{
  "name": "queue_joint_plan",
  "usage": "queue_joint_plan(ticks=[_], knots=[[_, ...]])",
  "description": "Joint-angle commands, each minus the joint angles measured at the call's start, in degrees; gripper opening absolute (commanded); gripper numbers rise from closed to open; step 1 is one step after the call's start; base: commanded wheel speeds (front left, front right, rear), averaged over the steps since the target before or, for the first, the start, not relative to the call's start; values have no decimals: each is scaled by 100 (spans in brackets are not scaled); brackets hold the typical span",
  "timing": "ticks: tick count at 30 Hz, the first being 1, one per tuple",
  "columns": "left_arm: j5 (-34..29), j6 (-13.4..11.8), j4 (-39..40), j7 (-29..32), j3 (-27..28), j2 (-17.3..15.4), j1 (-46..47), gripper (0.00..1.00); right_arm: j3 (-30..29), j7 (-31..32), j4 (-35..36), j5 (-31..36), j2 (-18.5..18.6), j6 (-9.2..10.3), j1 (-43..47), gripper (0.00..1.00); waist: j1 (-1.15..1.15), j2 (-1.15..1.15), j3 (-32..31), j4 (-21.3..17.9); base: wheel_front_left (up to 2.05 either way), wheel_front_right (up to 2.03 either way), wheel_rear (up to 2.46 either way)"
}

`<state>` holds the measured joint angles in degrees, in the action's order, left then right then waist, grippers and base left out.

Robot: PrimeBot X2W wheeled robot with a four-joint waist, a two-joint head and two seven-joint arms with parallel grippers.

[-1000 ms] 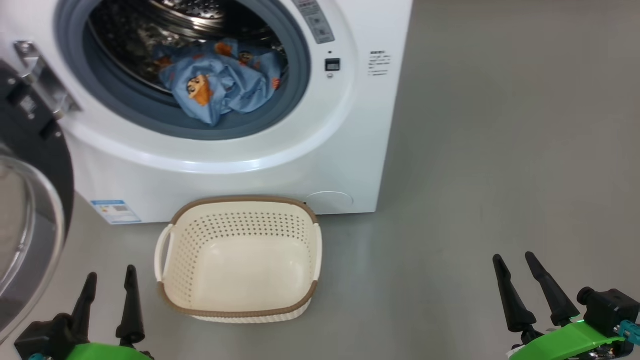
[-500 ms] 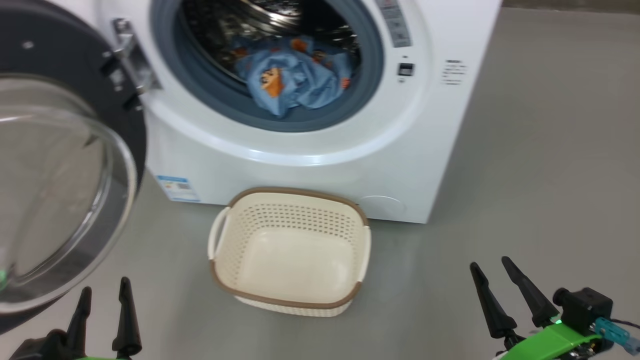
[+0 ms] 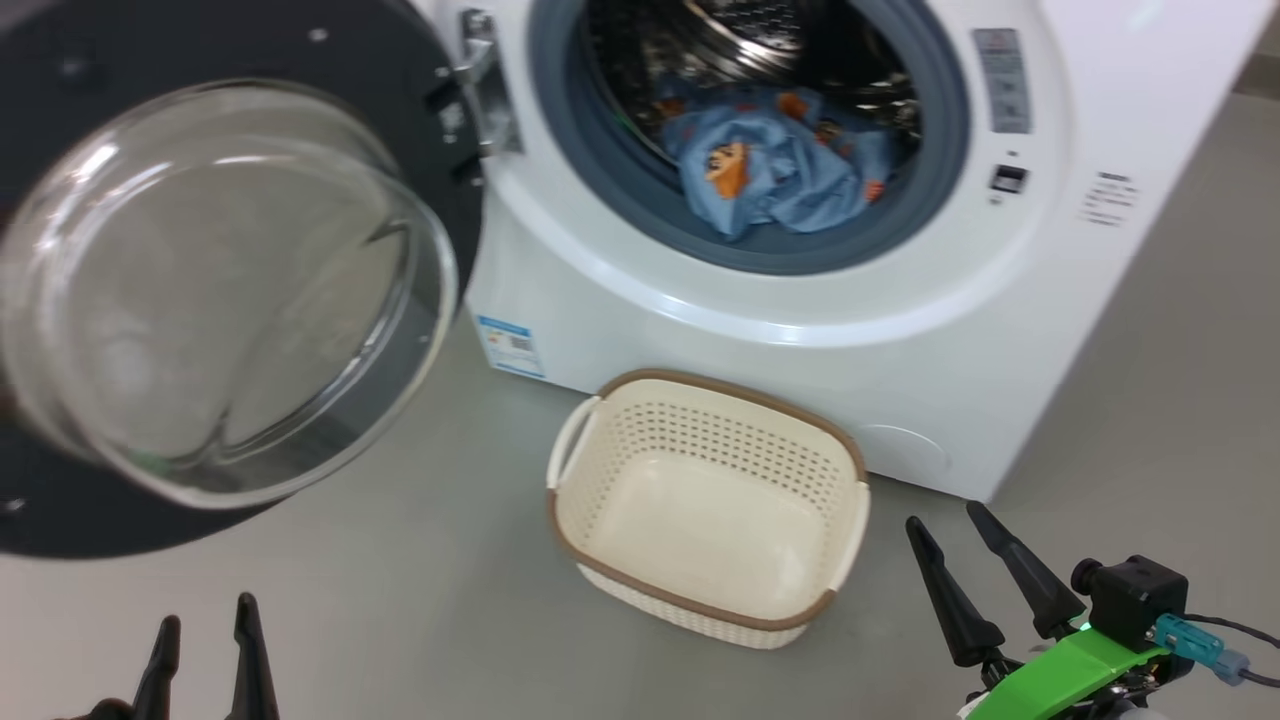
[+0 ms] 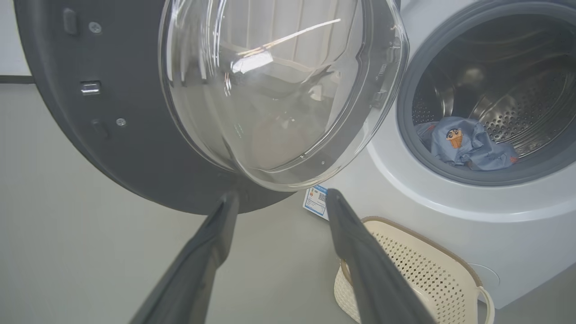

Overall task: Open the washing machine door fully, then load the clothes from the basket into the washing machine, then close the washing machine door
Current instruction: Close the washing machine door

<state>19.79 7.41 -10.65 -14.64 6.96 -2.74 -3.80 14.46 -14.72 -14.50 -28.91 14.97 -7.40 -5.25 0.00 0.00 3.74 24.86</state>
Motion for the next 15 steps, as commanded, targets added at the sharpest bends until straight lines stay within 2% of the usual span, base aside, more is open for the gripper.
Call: queue_joint_plan(ticks=[1, 15], knots=[[-35, 8, 179, -36, 218, -63, 64, 100, 150, -28, 108, -37, 84, -9, -170, 100, 0, 0, -62, 336, 0, 0, 0], [51, 8, 395, -36, 516, -17, -94, 100, 550, -28, -52, -147, 140, -9, -483, 100, 0, 0, 2, 460, 0, 0, 0]])
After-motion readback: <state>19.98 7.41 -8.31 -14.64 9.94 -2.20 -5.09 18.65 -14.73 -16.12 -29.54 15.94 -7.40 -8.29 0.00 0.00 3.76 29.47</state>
